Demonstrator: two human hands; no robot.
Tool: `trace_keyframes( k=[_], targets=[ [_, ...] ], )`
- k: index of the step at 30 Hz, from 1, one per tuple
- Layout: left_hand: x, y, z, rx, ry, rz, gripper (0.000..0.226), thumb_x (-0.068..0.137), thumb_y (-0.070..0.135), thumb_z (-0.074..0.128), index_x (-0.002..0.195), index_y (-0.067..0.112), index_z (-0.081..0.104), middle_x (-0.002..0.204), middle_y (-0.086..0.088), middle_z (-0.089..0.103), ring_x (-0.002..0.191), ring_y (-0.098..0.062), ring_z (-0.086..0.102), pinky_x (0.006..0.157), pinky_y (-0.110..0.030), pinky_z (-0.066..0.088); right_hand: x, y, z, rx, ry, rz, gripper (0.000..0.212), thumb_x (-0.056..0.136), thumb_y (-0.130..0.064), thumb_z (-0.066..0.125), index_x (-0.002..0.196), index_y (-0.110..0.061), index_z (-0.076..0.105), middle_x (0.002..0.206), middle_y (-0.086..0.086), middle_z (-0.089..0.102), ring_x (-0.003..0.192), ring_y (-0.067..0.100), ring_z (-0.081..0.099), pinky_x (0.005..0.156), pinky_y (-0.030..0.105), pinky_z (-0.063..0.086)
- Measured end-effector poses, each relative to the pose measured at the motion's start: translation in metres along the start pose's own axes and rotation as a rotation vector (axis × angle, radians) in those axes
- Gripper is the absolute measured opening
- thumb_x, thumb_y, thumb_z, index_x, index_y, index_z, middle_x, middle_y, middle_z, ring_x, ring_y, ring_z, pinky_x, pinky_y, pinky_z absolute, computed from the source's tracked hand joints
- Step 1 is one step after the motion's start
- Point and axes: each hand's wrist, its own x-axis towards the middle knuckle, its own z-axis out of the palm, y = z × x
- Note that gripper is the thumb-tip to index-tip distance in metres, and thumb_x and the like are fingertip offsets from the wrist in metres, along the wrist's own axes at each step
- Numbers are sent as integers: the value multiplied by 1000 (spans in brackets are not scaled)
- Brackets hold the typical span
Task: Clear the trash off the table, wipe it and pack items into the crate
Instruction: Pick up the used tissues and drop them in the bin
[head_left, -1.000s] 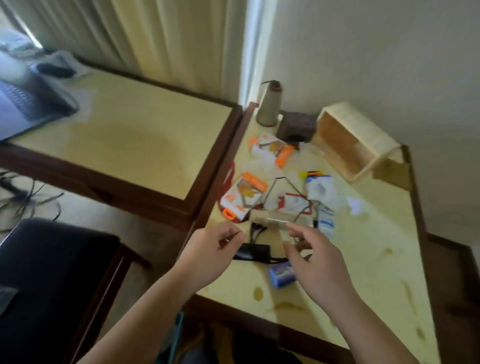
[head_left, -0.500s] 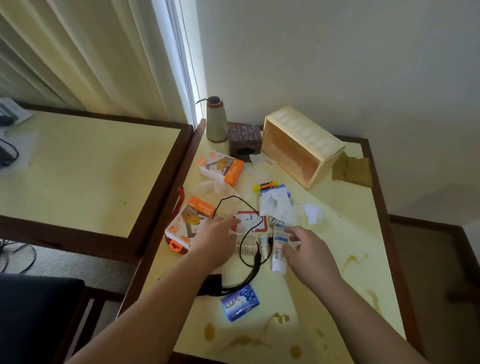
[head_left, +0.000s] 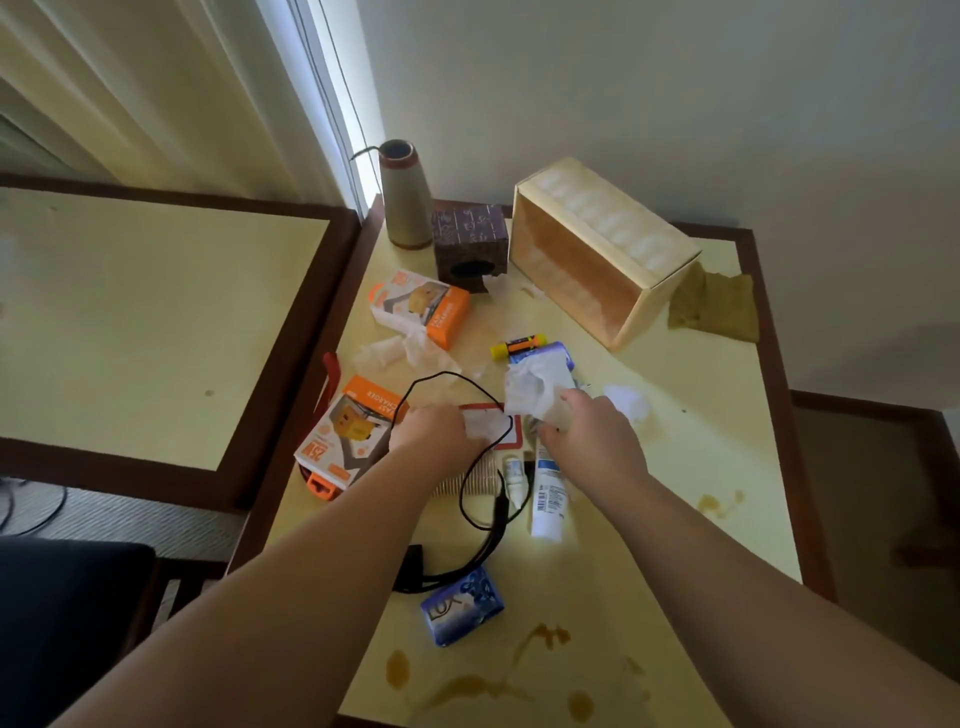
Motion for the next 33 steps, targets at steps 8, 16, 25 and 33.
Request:
trace_keyframes(
  k=[8, 16, 25, 33],
  targets=[
    [10, -2, 12, -82, 113, -54, 7, 96, 20, 63, 100, 19, 69, 96, -5, 71, 91, -26, 66, 82, -43, 63, 27, -10, 12, -42, 35, 59, 14, 93, -33, 46, 100, -26, 57, 97, 4, 51, 89, 32, 55, 72, 40, 53],
    [-60, -11, 3, -401, 365, -6, 10, 101, 29, 66, 93, 22, 67, 84, 10, 63, 82, -12, 61, 77, -40, 59, 27, 7, 18, -5, 117, -37, 17, 96, -29, 58, 81, -23, 63, 89, 3, 56, 80, 27, 57, 60, 33, 45],
    [-91, -3, -8, -482, 561, 117, 9, 98, 38, 70, 98, 29, 68, 102, 13, 59, 104, -16, 53, 84, -33, 45, -18, 37, 9, 166, 239, -16, 16, 103, -33, 57, 90, -27, 63, 85, -9, 54, 75, 9, 54, 62, 24, 37],
    [-74, 39, -11, -410, 450, 262, 14, 98, 38, 70, 103, 25, 71, 110, 11, 62, 112, -17, 48, 88, -30, 39, -18, 78, -9, 101, 324, 5, 15, 97, -27, 65, 101, -19, 77, 107, 0, 50, 107, 24, 46, 87, 37, 44]
  ],
)
